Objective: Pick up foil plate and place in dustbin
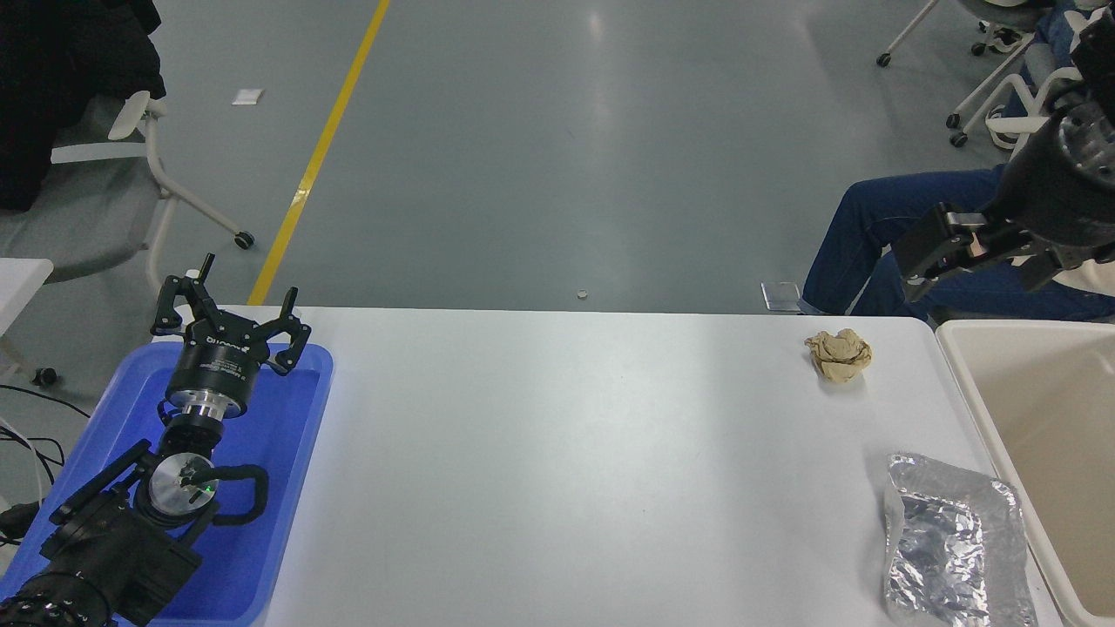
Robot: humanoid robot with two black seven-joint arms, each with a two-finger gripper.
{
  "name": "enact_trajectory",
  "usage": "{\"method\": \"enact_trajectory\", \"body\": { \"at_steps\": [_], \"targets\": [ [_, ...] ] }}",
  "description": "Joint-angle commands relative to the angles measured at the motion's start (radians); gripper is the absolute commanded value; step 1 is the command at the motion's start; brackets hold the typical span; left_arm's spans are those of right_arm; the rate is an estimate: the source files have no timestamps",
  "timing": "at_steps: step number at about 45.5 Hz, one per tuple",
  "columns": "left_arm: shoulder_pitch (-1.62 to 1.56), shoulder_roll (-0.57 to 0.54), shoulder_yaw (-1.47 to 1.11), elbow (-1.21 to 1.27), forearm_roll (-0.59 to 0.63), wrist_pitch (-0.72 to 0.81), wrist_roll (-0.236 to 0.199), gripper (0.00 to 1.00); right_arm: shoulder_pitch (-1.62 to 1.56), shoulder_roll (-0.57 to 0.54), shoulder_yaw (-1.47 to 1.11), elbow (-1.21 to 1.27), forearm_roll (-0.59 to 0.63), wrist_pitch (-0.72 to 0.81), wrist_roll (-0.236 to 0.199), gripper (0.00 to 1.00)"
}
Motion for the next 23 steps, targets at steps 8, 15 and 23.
{"method": "enact_trajectory", "body": {
  "at_steps": [8, 15, 23],
  "targets": [
    [0.000, 0.000, 0.000, 0.000, 0.001, 0.000, 0.000, 1.00, -0.013, 0.001, -0.012, -0.001, 0.006, 0.000, 0.000, 1.00],
    [0.000, 0.000, 0.001, 0.000, 0.001, 0.000, 0.000, 1.00, -0.062, -0.001, -0.052, -0.001, 0.050, 0.000, 0.000, 1.00],
    [0.000, 0.000, 0.001, 0.000, 0.001, 0.000, 0.000, 1.00, -0.127, -0.038, -0.091, -0.002, 0.045, 0.000, 0.000, 1.00]
  ]
}}
